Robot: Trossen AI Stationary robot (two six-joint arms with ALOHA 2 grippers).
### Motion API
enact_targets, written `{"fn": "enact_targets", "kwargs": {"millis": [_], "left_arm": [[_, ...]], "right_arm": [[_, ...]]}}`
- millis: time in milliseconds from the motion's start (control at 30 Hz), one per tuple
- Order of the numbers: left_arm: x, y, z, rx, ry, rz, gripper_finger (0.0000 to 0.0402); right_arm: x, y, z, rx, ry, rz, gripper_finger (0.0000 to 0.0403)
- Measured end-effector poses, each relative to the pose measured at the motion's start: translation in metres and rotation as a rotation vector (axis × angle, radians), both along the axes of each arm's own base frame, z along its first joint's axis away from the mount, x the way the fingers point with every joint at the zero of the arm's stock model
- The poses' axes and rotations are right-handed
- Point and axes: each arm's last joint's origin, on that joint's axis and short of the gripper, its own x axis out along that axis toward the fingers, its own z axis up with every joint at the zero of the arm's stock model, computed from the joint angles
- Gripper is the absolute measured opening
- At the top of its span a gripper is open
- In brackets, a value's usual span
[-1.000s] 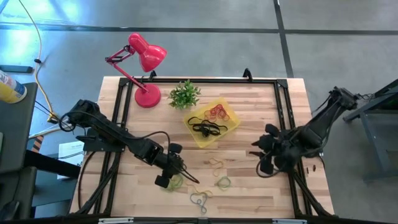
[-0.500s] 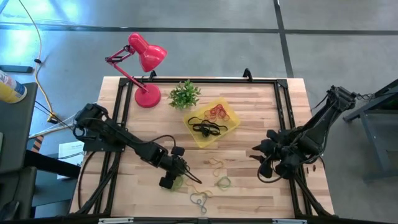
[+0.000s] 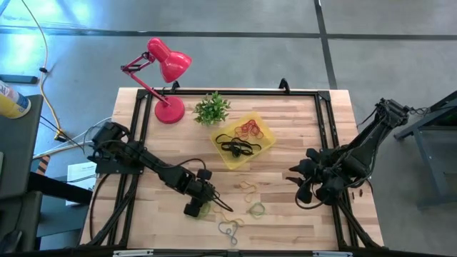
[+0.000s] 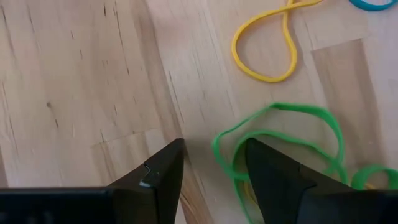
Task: Pick and place rubber bands into bin
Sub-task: Put the green rubber band into the transparent yellow bin
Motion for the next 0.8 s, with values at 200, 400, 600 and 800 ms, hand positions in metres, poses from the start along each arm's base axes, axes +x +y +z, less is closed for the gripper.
{"fn": "enact_targets", "kwargs": {"millis": [200,400,600,800], "left_arm": [[0.003,-0.001,0.000,-0.011,-0.025,-0.015,0.0097],[0.005,-0.003,0.002,-0.028,-0.059,-0.052,0.0010],[0.006,-0.003,0.004,-0.033,-0.071,-0.052,0.0005],[0.011,-0.004,0.017,-0.024,-0.115,-0.057,0.0002]], "right_arm": [[0.000,0.000,0.000,0.000,-0.005,-0.002,0.0144],[0.001,0.000,0.000,0.001,-0.009,-0.007,0.0144],[0.003,-0.002,0.000,0.012,-0.012,-0.030,0.0144],[0.003,-0.002,0.000,0.012,-0.012,-0.031,0.0144]]}}
